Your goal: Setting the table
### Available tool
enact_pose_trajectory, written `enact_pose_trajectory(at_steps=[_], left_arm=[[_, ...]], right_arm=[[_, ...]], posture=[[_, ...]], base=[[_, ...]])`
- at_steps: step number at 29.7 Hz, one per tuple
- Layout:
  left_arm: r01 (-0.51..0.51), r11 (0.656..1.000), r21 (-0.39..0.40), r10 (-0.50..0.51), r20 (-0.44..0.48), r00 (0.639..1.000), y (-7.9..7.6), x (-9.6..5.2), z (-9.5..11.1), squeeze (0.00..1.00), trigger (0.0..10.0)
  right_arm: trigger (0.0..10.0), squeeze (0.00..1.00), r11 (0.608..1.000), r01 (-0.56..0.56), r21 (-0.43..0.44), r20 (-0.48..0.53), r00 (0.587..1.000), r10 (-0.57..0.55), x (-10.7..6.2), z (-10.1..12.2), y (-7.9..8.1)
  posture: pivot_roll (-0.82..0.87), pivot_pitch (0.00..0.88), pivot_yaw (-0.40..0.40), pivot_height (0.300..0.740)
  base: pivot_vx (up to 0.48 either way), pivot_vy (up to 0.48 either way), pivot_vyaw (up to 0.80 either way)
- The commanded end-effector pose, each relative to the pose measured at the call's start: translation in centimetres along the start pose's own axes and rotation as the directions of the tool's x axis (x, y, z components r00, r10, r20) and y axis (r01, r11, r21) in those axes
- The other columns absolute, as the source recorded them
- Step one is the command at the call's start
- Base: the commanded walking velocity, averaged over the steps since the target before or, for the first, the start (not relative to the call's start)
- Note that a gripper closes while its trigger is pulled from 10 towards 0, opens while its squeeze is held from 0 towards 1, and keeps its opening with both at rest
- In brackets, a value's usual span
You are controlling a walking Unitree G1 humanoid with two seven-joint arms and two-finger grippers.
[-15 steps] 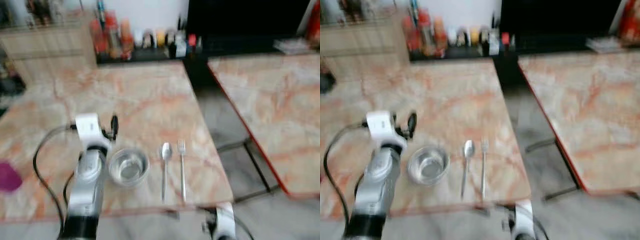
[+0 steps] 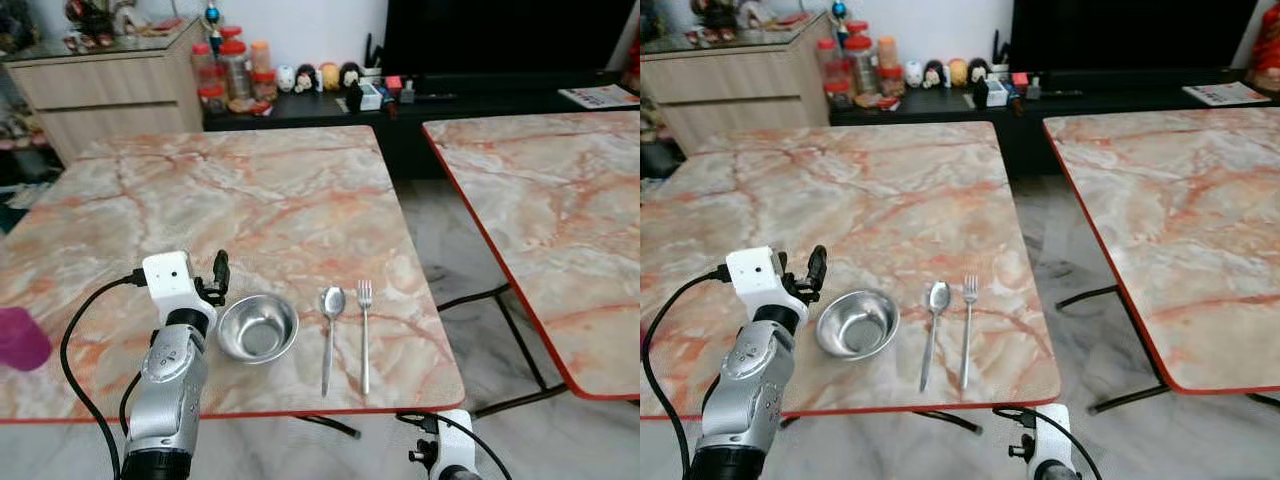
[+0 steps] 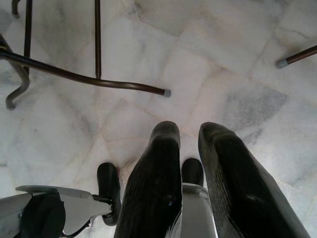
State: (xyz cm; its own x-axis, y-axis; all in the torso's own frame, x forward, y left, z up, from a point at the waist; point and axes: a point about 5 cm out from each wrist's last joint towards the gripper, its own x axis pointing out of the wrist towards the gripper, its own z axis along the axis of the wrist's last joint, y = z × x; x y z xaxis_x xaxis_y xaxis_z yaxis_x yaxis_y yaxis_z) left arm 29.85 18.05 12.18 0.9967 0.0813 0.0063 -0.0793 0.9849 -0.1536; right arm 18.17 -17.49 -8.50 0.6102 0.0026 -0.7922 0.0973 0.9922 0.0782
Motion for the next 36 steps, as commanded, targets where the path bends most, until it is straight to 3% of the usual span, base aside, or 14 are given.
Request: enact_pose_trajectory(at_steps=[1,10,11,13,17,18,26,35,36], left_arm=[[0.000,0.999,-0.038,-0.002,-0.038,0.999,0.2,0.3,0.1,0.00,10.0],[-0.026,0.997,-0.076,0.017,-0.110,0.994,0.6,0.2,0.2,0.00,10.0],[-0.018,0.997,-0.074,0.009,-0.122,0.992,0.5,0.1,0.1,0.19,10.0],[-0.001,0.997,-0.082,-0.012,-0.155,0.988,0.4,-0.3,-0.2,1.00,10.0],[0.036,0.996,-0.076,-0.052,-0.214,0.975,0.1,-1.1,-0.7,1.00,10.0],[0.042,0.997,-0.069,-0.057,-0.234,0.970,0.2,-1.3,-0.8,0.00,10.0],[0.064,0.998,-0.019,-0.066,-0.344,0.937,1.1,-2.5,-1.8,0.00,10.0],[0.074,0.997,-0.014,-0.074,-0.368,0.927,1.0,-2.5,-1.7,0.00,10.0],[0.108,0.993,-0.041,-0.116,-0.385,0.916,0.6,-2.5,-1.9,0.00,10.0]], right_arm=[[10.0,0.00,1.000,0.006,0.014,0.007,1.000,-0.006,0.0,0.1,0.0],[10.0,0.00,1.000,-0.005,0.003,-0.002,1.000,0.005,0.0,-0.2,0.3],[10.0,0.00,1.000,-0.006,0.002,0.000,1.000,0.006,0.0,-0.1,0.3],[10.0,0.00,1.000,-0.007,0.000,0.005,1.000,0.007,0.1,0.2,0.3],[10.0,0.00,1.000,-0.007,0.000,0.010,1.000,0.007,0.1,0.4,0.3],[10.0,0.00,1.000,-0.007,-0.001,0.010,1.000,0.007,0.1,0.4,0.3],[10.0,0.00,1.000,-0.014,-0.007,0.004,1.000,0.014,0.1,0.2,0.4],[10.0,0.00,1.000,-0.018,-0.007,0.003,1.000,0.018,0.1,0.2,0.5],[10.0,0.00,1.000,-0.014,-0.001,0.003,1.000,0.014,0.1,0.1,0.4]], posture=[[0.07,0.000,0.052,0.740],[0.09,0.000,0.042,0.740],[0.09,0.000,0.043,0.740],[0.09,0.000,0.046,0.740],[0.09,0.000,0.047,0.740],[0.10,0.000,0.047,0.740],[0.11,0.000,0.046,0.740],[0.10,0.000,0.050,0.740],[0.10,0.000,0.049,0.740]], base=[[0.000,0.000,0.00],[0.000,0.000,0.00],[0.000,0.000,0.00],[0.000,0.000,0.00],[0.000,0.000,0.00],[0.000,0.000,0.00],[0.000,0.000,0.00],[0.000,0.000,0.00],[0.000,0.000,0.00]])
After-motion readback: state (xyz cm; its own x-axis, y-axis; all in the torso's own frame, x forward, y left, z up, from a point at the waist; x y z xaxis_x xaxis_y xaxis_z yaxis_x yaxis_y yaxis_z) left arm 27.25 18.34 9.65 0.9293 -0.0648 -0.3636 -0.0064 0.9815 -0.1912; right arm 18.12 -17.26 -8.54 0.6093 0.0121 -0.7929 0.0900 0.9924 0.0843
